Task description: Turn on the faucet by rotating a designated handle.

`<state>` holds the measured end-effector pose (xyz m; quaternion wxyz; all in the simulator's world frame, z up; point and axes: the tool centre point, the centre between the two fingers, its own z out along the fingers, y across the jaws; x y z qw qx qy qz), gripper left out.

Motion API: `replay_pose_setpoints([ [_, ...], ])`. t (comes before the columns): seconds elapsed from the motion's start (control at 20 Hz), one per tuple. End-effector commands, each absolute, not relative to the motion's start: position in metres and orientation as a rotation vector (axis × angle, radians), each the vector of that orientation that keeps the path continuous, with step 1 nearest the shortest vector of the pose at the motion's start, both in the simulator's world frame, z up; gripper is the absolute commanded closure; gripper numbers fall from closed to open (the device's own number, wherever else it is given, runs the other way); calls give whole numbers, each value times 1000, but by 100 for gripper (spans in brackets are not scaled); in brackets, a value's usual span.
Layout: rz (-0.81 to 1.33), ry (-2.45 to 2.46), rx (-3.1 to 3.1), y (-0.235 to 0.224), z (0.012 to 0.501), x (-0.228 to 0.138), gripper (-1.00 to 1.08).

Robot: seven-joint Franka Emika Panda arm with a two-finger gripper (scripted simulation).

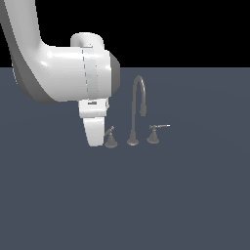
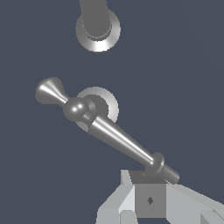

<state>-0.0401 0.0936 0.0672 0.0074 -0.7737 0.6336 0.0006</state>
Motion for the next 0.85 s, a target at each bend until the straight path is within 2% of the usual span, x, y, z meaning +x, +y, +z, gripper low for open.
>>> replay_pose_setpoints([
  [0.0, 0, 2027, -2396, 64, 66, -44, 108],
  [0.2, 0, 2038, -2391, 46, 65, -49, 108],
  [0.25, 6, 1971, -2431, 79, 67, -49, 108],
  [0.8, 0, 2035, -2393, 12, 65, -27, 108],
])
